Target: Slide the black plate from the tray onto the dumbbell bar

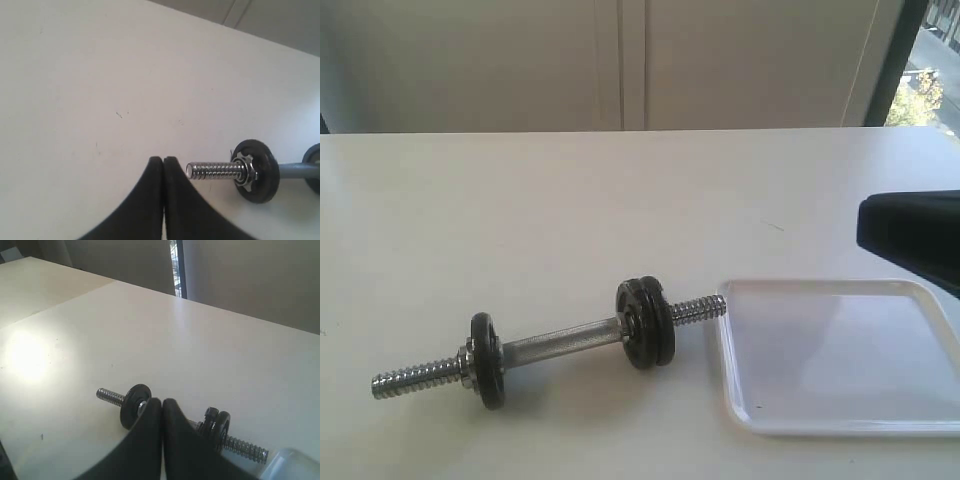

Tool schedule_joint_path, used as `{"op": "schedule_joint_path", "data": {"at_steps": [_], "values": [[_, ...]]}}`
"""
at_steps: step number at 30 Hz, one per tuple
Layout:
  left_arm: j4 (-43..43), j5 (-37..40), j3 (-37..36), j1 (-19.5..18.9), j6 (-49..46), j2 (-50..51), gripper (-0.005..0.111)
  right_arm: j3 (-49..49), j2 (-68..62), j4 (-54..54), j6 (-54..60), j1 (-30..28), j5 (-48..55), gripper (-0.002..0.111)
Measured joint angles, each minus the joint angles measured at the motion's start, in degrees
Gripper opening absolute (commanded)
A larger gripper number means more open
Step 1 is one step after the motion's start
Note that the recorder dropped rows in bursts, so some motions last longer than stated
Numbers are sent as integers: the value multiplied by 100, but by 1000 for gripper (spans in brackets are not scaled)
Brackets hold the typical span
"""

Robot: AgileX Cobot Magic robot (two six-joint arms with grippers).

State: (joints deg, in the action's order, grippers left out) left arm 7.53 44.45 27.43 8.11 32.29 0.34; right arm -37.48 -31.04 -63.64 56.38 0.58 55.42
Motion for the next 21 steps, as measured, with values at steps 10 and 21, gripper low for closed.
{"op": "schedule_joint_path", "data": {"at_steps": [10,21], "values": [[0,-2084,-1006,0,-1124,10,0,0,0,0,0,0,0,0],[12,-2408,-2409,127,-1996,-11,0,0,0,36,-5,0,0,0]]}}
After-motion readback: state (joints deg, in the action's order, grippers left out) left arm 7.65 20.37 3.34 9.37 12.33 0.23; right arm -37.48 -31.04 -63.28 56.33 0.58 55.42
